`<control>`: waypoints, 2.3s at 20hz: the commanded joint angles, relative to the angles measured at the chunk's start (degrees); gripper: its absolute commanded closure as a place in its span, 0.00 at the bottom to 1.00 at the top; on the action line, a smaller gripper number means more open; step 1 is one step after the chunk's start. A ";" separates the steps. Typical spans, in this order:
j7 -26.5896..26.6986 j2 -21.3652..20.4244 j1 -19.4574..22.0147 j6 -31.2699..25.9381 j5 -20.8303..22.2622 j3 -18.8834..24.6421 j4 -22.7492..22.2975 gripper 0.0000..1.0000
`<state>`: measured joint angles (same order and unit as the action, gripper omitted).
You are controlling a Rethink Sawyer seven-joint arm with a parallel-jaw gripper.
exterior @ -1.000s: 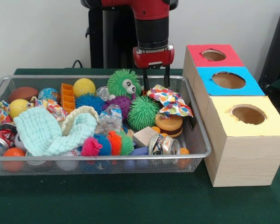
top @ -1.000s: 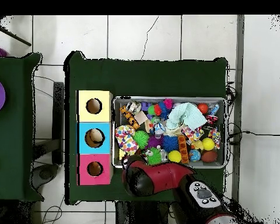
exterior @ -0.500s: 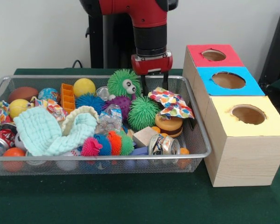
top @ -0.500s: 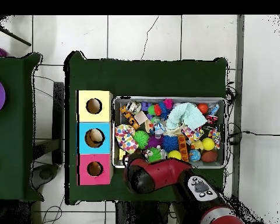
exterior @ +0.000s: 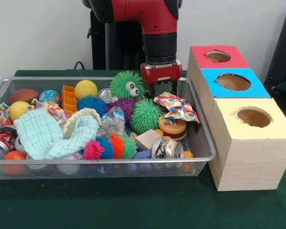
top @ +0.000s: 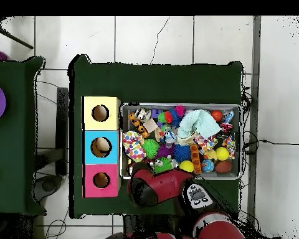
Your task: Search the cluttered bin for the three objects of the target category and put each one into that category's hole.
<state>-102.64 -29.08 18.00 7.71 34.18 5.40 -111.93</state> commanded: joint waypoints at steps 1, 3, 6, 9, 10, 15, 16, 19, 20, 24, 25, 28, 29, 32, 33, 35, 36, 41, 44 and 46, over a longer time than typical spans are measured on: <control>-5.37 5.74 -1.38 4.63 0.41 -1.45 8.18 1.00; -5.39 6.44 -2.91 8.54 0.13 -3.50 8.31 1.00; -5.27 6.76 -3.27 10.15 0.41 -4.03 8.22 1.00; -4.22 5.78 -2.39 5.72 1.31 -2.06 8.46 1.00; -4.09 5.18 -1.75 4.15 1.28 -1.09 8.19 1.00; -4.83 2.02 -1.27 0.63 -0.12 0.01 5.42 1.00; -5.04 0.56 -1.30 -0.40 -0.55 0.15 4.19 1.00; -5.74 -4.54 -1.12 -3.69 -1.90 0.91 -0.23 1.00; -5.86 -7.32 -0.55 -5.74 -2.69 1.96 -2.39 1.00; -5.93 -19.95 0.22 -14.01 -7.04 4.84 -10.07 1.00; -5.72 -23.21 0.65 -15.86 -8.21 5.79 -12.36 1.00; -4.10 -30.15 2.56 -22.06 -13.01 9.53 -16.30 1.00; -3.88 -31.83 2.65 -23.69 -14.64 10.02 -17.20 1.00; -3.44 -35.16 1.92 -26.36 -17.26 9.89 -18.39 1.00; -3.65 -35.20 1.51 -26.65 -17.59 9.67 -18.37 1.00; -4.10 -34.08 1.32 -25.77 -17.39 9.59 -18.23 1.00; -4.27 -33.27 1.36 -25.01 -17.09 9.57 -18.06 1.00; -5.25 -31.69 0.55 -23.41 -17.11 9.14 -17.68 1.00; -7.52 -31.48 -1.74 -23.34 -18.49 8.43 -17.86 1.00; -10.18 -30.47 -4.15 -21.69 -19.72 7.49 -18.30 1.00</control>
<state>-102.64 -60.72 16.53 -13.28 18.30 9.70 -127.43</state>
